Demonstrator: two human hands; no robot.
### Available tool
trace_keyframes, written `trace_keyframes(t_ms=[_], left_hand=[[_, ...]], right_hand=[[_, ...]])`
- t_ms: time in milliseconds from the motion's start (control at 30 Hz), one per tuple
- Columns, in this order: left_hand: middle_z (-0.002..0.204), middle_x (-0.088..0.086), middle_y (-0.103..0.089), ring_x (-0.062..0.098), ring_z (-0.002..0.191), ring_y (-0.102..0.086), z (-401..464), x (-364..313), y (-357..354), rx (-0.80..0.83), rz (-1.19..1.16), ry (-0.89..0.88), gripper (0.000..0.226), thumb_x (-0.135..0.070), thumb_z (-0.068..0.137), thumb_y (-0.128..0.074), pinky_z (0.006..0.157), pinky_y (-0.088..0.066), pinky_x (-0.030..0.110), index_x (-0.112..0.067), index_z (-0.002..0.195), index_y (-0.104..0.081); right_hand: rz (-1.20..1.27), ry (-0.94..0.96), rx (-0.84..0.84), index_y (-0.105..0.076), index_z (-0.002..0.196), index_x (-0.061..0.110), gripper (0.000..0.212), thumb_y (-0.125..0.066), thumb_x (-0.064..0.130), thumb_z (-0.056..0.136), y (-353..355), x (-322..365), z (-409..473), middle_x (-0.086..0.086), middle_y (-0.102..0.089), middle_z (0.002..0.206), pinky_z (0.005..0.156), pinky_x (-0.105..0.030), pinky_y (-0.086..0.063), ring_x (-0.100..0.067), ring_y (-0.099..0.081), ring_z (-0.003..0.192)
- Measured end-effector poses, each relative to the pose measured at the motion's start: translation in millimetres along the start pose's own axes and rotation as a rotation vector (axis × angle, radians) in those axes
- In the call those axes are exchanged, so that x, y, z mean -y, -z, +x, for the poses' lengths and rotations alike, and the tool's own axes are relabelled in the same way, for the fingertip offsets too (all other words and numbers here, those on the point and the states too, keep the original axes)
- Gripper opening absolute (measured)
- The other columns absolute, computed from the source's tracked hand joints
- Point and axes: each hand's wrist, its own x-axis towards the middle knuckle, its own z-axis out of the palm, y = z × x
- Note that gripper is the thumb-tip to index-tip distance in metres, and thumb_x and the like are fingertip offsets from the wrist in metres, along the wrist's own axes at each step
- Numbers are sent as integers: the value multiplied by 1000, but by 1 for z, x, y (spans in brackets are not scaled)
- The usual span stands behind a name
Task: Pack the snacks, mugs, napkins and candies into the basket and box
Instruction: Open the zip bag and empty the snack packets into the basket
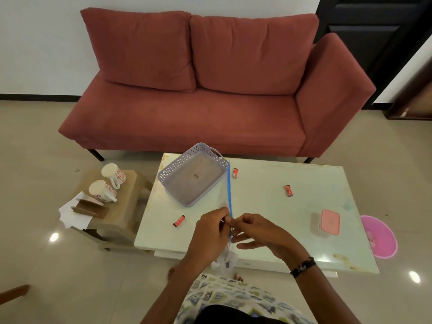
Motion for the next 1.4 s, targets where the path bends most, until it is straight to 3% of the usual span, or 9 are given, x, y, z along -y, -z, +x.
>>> trace_keyframes(t_ms=[300, 433, 667, 733, 833, 933, 1067, 1200, 1400], left_hand=[[68, -8, -63, 8, 67, -65, 3, 6, -7, -25, -41, 76, 13, -13, 90, -57, 65, -54, 17, -12, 77, -60], [67, 3, -64, 16, 63, -62, 3, 5, -19, -43, 8, 59, 13, -9, 87, -55, 63, -54, 33, -8, 75, -58], [66, 1, -62, 15, 60, -59, 3, 8, -27, -54, 28, 118, 15, -10, 87, -55, 59, -52, 29, -9, 72, -55], [64, -3, -61, 12, 56, -61, 10, 9, -22, 69, -78, 241, 16, -15, 89, -55, 60, -56, 28, -10, 73, -55], [68, 3, -62, 17, 60, -61, 19, 10, -10, 440, -210, 474, 26, -25, 93, -45, 70, -59, 34, -11, 76, -58], [70, 3, -59, 14, 62, -57, 26, 10, 1, 636, -289, 508, 32, -25, 94, -37, 60, -53, 23, -14, 76, -60], [62, 1, -50, 5, 46, -42, 30, 10, -1, 517, -316, 412, 29, -17, 94, -35, 46, -35, 15, -15, 68, -50], [54, -2, -42, 4, 42, -30, 28, 6, -10, 356, -436, 396, 32, -9, 92, -37, 41, -25, 13, -15, 61, -41], [49, -6, -33, 7, 45, -26, 34, -4, -15, 77, -674, 444, 35, -9, 95, -40, 44, -24, 16, -16, 60, -41]], right_hand=[[193, -51, 13, -67, 105, 3, 26, -57, 23, 92, 4, -12, 10, -11, -73, 97, 76, -26, -59, -17, -72, 88], [-15, -57, 34, -62, 94, 8, 17, -54, 22, 90, 5, -12, 11, -4, -71, 91, 71, -21, -58, -11, -70, 82], [-346, -1, 97, -63, 77, 12, 21, -47, 16, 89, 9, -19, 17, 1, -68, 75, 67, -13, -51, -8, -65, 68], [-467, 112, 51, -62, 74, 15, 22, -46, 15, 89, 8, -20, 21, 4, -65, 72, 66, -13, -46, -7, -61, 66], [-605, 251, -33, -56, 61, 24, 29, -48, 16, 88, 7, -24, 25, 8, -60, 64, 66, -22, -44, -11, -55, 63], [-617, 298, -31, -56, 60, 27, 28, -50, 16, 86, 8, -24, 26, 9, -60, 63, 65, -26, -45, -12, -55, 62], [-486, 259, -75, -59, 62, 20, 26, -51, 16, 87, 9, -20, 28, 4, -62, 63, 65, -23, -45, -11, -55, 62], [-372, 94, 88, -63, 72, 16, 28, -45, 23, 93, 19, -5, 28, 2, -62, 71, 63, -14, -44, -7, -54, 64], [56, 313, -44, -42, 63, 15, 35, -39, 14, 98, 3, -10, 31, 7, -37, 55, 56, -18, -28, -7, -31, 52]])
